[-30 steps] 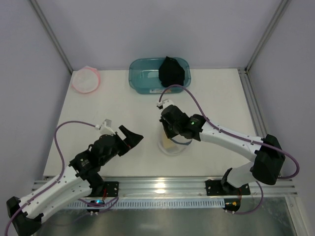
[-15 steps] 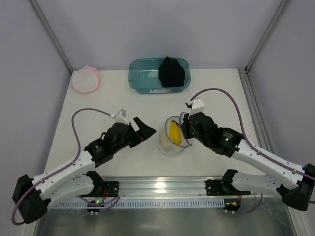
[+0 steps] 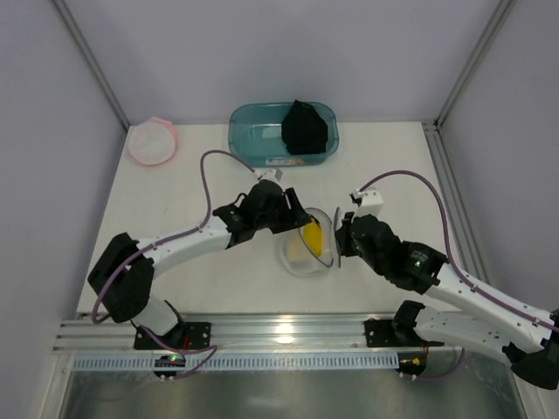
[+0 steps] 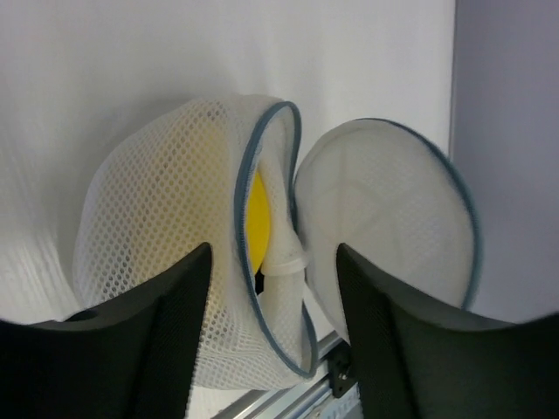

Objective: Unzip the laundry bag and remove the bra

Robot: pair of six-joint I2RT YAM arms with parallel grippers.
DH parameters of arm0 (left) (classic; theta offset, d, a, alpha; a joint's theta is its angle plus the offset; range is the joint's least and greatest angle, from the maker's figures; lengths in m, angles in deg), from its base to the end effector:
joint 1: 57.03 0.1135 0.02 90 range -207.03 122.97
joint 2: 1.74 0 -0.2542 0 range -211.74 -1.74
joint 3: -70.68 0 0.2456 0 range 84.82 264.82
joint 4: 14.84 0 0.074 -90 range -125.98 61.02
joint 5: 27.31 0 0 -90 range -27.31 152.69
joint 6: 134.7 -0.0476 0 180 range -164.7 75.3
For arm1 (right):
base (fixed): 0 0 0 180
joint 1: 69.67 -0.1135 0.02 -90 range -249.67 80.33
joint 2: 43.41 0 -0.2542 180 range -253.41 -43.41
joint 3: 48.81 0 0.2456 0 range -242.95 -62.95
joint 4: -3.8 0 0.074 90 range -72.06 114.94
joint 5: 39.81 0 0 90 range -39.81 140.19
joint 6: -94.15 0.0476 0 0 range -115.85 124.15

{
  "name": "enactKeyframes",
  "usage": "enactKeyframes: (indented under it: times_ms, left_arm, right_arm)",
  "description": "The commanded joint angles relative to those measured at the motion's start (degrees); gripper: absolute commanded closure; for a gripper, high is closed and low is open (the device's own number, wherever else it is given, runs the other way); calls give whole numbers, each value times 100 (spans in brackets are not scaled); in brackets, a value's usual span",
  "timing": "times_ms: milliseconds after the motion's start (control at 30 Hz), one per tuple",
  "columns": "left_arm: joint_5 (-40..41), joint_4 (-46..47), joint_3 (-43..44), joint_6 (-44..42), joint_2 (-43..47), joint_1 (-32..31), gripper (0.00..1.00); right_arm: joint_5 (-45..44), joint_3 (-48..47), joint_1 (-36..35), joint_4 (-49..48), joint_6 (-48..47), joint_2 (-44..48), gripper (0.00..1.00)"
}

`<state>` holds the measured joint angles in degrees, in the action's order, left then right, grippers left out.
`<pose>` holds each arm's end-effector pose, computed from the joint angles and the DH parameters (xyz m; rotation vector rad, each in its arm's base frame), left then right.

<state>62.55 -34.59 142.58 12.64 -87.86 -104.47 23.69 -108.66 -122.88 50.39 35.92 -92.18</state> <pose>0.2310 -0.2518 0.2388 -0.2021 2.3515 -0.9965 0.1298 0.1382 0.2841 -0.1421 2.1351 0.3700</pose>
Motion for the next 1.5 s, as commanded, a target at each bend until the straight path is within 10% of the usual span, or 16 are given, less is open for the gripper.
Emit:
enactKeyframes:
  times_ms: [0,233,533,567,600,733,1067,1467]
  left_arm:
    - [-100,-590,315,-469,-237,-81,45]
    - [-206,-1022,623,-716,-765,-169,99]
    - [-74,-890,-26,-540,-142,-187,100]
    - [-74,-863,-97,-488,-28,-187,100]
    - [-82,-837,-150,-470,17,-195,100]
    - [-100,-767,-344,-399,193,-195,100]
    - [-100,-714,-765,-294,570,-231,100]
    - [-56,-670,-1117,-197,861,-231,100]
  right_arm:
    - [-320,71,-40,33,242,280,96]
    - [-723,133,-40,418,575,413,96]
    - [-2702,97,-31,3198,3696,658,96]
    - [-2702,115,-31,3059,3653,720,86]
    - [-2589,124,-40,2900,3304,738,38]
    - [-1486,273,-40,946,1458,738,18]
    - [1013,159,-32,-1336,-21,-974,21]
    - [2008,71,-40,-2497,22,-2917,33]
